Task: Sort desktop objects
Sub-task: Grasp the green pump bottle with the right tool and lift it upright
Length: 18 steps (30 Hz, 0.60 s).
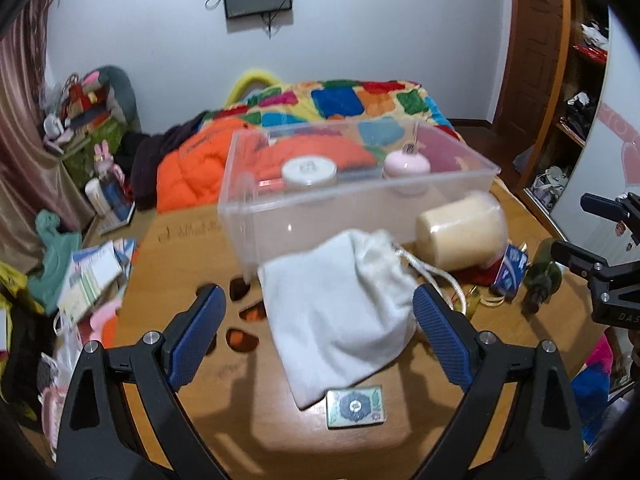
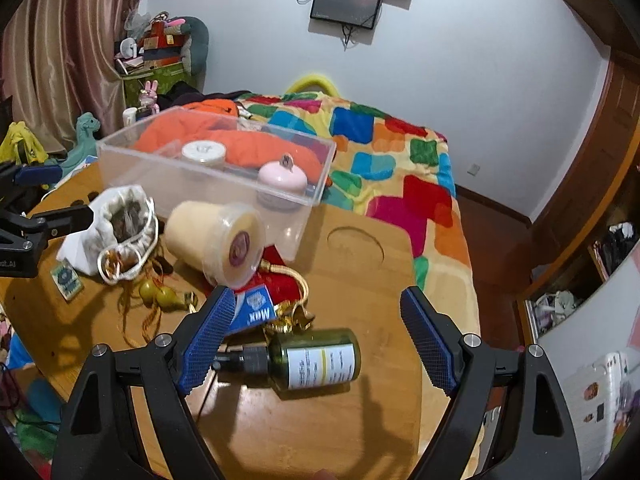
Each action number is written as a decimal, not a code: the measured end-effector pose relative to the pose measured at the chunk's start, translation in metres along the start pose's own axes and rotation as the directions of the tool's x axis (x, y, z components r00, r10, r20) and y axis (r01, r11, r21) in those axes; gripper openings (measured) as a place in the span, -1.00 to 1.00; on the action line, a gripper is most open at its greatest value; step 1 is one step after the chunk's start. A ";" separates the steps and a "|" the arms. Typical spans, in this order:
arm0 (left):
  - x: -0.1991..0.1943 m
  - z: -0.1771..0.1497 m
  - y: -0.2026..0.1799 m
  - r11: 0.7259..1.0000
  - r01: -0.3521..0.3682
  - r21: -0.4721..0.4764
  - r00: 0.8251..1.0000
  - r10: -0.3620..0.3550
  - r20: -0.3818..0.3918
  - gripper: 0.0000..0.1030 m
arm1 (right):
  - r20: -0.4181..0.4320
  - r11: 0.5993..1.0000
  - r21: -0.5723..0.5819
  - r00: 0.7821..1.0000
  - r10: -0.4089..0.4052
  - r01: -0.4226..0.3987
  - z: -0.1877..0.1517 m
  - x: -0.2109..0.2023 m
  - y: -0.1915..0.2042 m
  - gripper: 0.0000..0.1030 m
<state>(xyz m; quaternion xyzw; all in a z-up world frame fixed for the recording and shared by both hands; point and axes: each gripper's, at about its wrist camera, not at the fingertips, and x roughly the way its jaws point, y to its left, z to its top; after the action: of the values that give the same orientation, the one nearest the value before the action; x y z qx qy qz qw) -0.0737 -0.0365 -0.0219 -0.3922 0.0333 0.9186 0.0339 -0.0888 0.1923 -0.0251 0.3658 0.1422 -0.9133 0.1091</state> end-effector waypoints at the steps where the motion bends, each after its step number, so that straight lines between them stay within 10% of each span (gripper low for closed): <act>1: 0.002 -0.002 0.001 1.000 0.004 -0.007 1.000 -0.004 -0.007 0.85 | -0.009 1.000 0.008 1.000 0.003 -0.003 -0.003 0.003 0.000 0.60; 18: 0.033 -0.021 -0.014 0.996 0.086 -0.019 0.990 -0.088 -0.110 0.85 | -0.096 0.996 0.071 0.994 0.060 -0.053 -0.036 0.034 -0.006 0.61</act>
<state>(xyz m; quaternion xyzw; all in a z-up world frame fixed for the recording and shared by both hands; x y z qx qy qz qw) -0.0799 -0.0231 -0.0610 -0.4438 0.0113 0.8934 0.0692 -0.0918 0.2069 -0.0727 0.4177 0.1055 -0.8951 0.1153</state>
